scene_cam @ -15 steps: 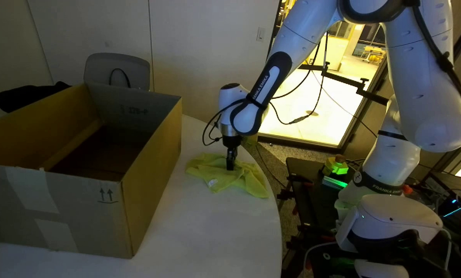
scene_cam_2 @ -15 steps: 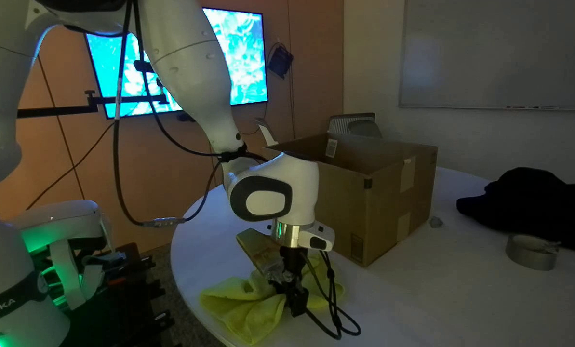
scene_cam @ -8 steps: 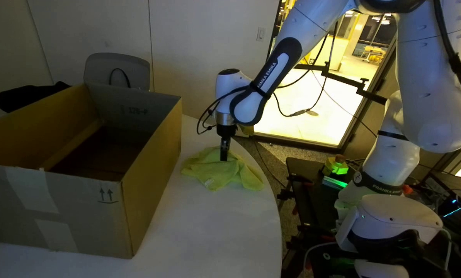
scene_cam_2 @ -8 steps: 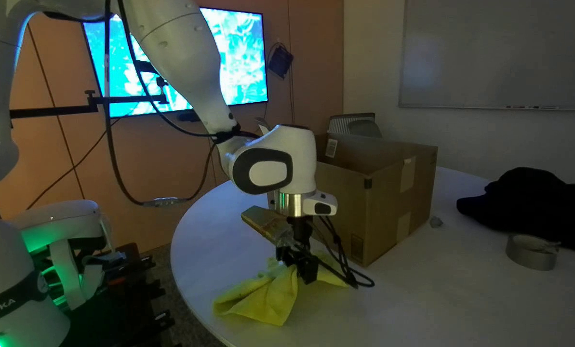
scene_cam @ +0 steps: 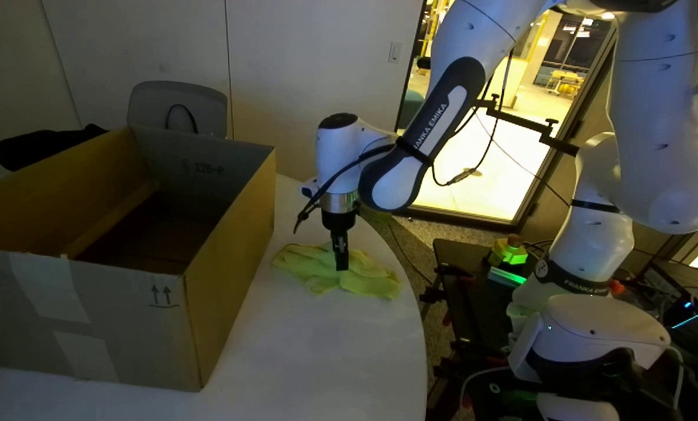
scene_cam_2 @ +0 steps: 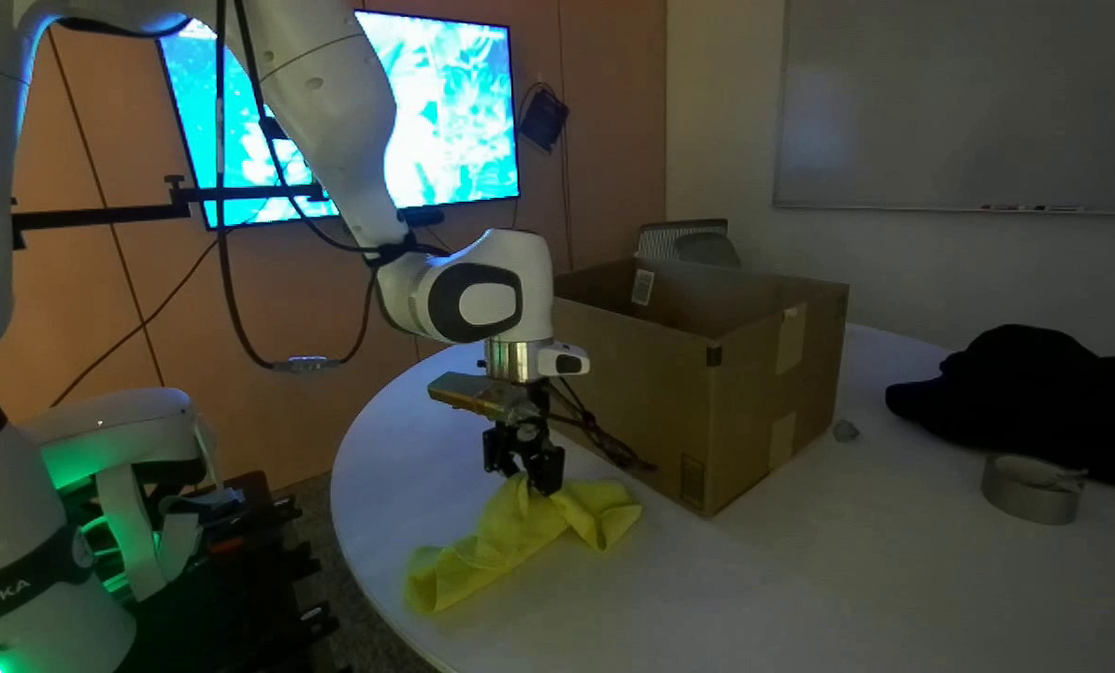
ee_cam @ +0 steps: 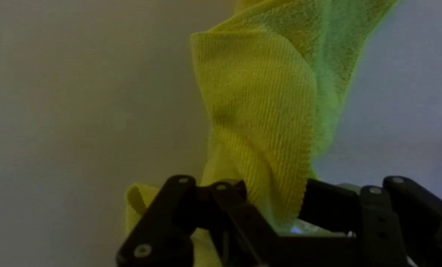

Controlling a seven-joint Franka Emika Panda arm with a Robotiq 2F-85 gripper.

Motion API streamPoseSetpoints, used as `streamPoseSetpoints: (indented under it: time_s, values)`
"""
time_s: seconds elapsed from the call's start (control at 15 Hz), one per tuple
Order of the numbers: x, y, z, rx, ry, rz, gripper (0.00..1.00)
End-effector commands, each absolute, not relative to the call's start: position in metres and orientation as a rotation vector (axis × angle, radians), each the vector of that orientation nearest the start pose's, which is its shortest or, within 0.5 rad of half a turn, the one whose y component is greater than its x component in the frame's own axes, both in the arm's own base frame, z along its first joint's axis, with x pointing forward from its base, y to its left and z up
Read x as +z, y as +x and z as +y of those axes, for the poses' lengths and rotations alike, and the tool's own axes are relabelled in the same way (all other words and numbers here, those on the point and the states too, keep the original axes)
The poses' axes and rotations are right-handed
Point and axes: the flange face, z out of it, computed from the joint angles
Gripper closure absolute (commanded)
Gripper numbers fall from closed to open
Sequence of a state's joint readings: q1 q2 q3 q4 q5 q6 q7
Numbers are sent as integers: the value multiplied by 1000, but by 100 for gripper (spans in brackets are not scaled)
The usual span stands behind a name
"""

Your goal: Put the marker on the towel, fold the towel, and then put the folded towel in the box

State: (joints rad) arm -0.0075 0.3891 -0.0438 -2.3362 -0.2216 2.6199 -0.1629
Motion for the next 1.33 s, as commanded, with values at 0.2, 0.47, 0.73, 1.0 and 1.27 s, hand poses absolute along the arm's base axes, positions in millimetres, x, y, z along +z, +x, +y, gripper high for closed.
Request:
streamPoseSetpoints:
  time_s: [0.2, 0.47, 0.73, 1.0, 1.27]
  values:
    - [116, 482, 65, 399, -3257, -674, 85]
    - [119, 476, 79, 399, -3253, -722, 54]
    - [142, 476, 71, 329, -3250, -713, 23]
    - [167, 475, 52, 272, -3229, -726, 0]
    - [174, 475, 28, 252, -3200, -822, 0]
